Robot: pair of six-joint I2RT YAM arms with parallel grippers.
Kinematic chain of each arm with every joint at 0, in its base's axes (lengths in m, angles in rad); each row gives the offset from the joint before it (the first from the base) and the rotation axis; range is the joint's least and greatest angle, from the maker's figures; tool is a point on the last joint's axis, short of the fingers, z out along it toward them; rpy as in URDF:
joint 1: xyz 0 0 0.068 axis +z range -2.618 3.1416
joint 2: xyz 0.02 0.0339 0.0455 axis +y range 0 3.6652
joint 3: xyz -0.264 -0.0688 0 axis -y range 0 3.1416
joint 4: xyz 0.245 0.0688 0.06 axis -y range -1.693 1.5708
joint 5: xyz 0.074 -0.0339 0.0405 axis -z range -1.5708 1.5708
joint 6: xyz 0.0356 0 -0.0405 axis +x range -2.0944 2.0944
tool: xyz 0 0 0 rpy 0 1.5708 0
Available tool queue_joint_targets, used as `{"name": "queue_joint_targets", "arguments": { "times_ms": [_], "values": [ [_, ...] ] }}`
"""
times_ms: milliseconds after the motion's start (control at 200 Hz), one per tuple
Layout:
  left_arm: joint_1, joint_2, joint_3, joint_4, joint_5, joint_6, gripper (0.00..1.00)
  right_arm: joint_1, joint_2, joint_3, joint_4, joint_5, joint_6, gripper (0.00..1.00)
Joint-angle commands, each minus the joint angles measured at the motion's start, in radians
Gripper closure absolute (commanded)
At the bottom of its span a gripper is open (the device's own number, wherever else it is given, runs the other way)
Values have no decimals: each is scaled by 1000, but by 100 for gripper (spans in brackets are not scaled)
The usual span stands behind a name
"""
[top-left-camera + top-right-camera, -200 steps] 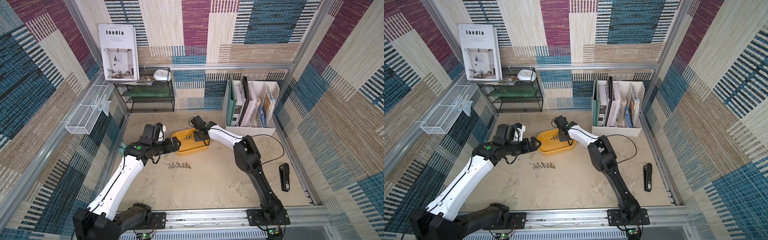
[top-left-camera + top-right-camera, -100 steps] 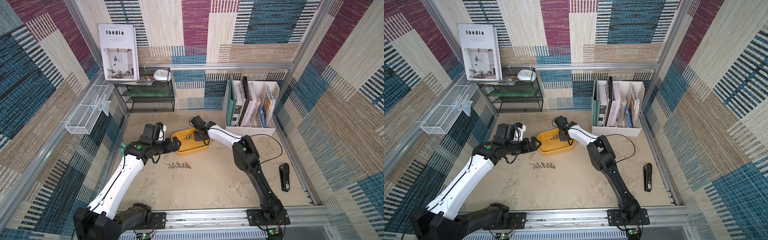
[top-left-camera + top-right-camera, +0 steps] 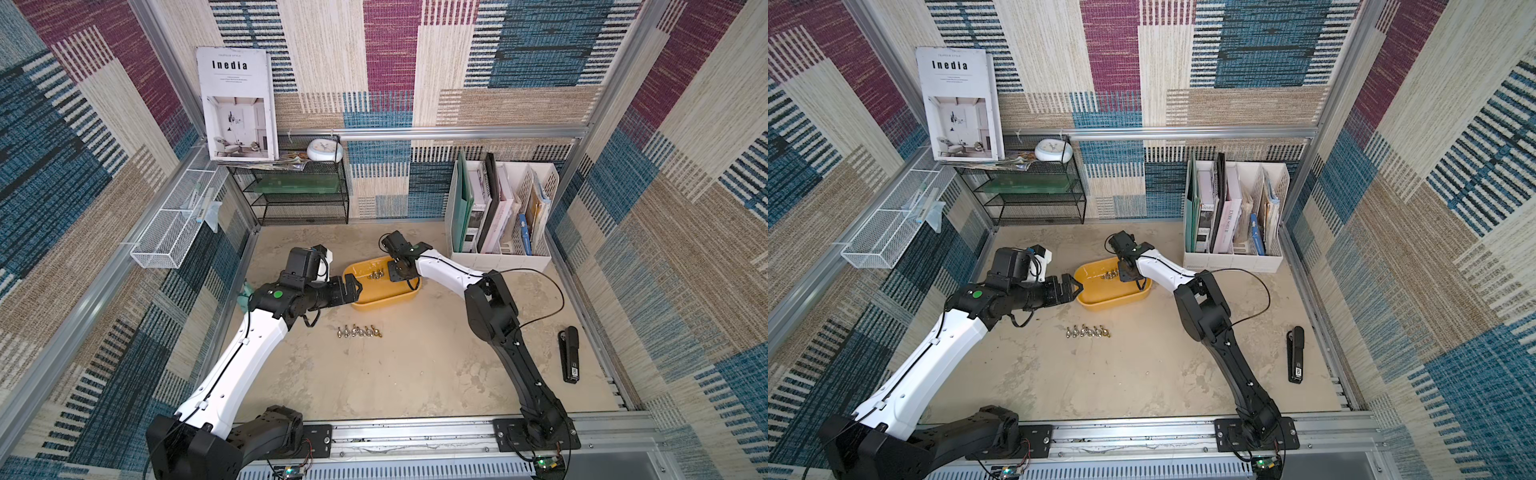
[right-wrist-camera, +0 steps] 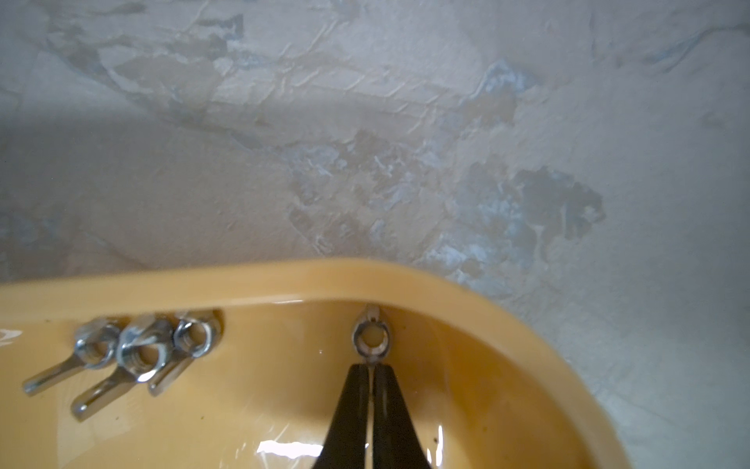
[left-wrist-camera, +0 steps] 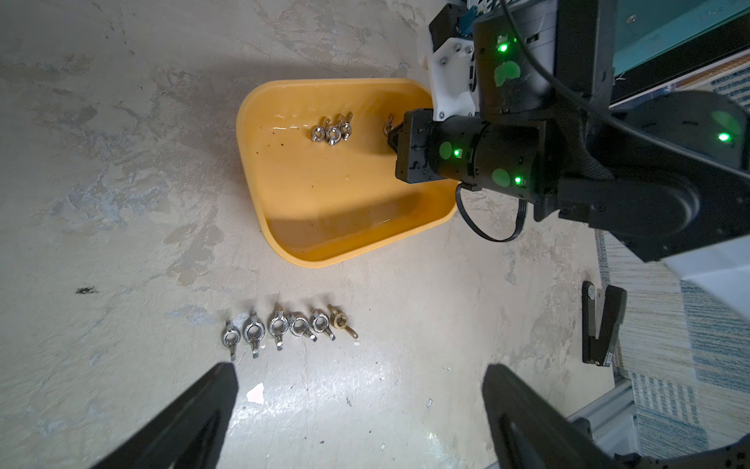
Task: Take out the wing nut from the storage box
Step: Pick up the wing nut from the storage box.
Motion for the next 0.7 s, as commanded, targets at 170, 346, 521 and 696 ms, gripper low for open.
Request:
{"name": "queue_joint_targets", "arguments": {
  "times_ms": [170,346,521,696],
  "values": [
    [1,-23,-6,-20,5,6,1,0,-38,1,-21,-15,6,100],
    [1,-39,-17,-28,51,16,1,6,-91,-25,-24,-20,6,100],
    [1,-65,-39,-47,70,12,1,28,-174,-97,-26,-14,15,100],
    [1,-122,-68,-46,67,1,1,69,-317,-256,22,-10,33,100]
  ]
}}
